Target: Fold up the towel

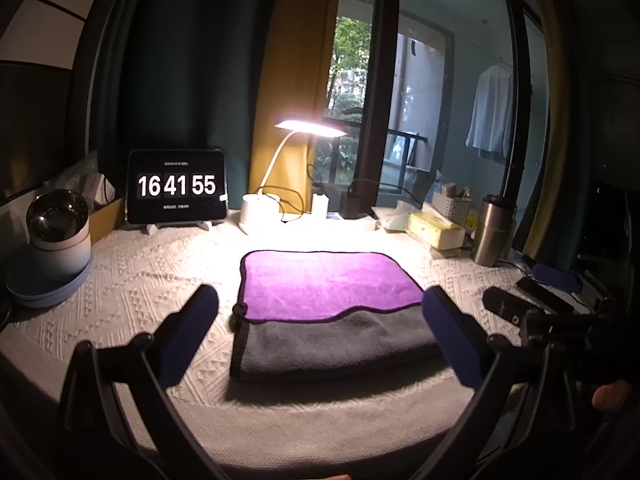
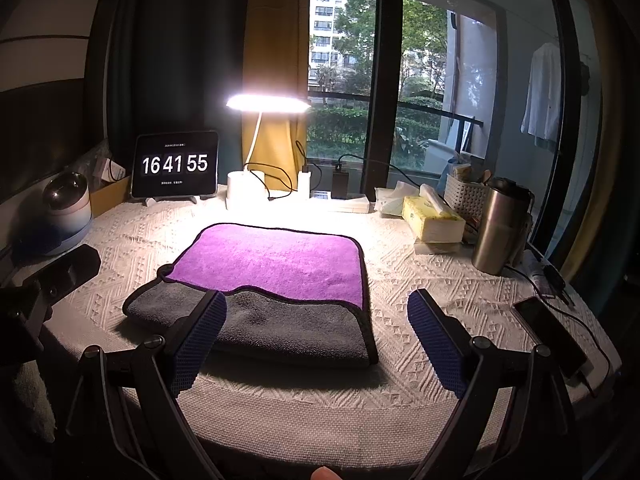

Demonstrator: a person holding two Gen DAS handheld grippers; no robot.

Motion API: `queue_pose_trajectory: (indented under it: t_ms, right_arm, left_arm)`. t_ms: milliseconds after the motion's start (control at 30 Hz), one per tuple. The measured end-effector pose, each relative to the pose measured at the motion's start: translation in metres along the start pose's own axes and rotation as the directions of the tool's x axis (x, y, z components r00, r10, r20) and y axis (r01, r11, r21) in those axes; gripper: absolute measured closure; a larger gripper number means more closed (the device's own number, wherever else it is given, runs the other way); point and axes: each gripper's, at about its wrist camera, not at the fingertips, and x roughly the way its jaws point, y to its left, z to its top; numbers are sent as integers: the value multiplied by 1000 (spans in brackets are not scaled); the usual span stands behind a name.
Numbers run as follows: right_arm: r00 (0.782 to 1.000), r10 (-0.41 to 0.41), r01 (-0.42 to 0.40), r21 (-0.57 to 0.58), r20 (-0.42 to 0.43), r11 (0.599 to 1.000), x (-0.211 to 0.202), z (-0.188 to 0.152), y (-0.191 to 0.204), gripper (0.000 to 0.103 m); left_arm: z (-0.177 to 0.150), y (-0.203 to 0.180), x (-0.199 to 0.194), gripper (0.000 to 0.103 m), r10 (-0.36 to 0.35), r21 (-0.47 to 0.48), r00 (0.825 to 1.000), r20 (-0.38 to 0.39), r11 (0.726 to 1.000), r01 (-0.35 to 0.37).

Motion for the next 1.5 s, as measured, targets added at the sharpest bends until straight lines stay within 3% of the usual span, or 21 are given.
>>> queue_pose_trajectory:
  t_ms: [1500]
  right_arm:
    - [1000,7,-6,10,-9,1000,5,-4,-3,9]
  left_arm:
    - [-1,6,8,1,23,-13,999,-23,1000,-23]
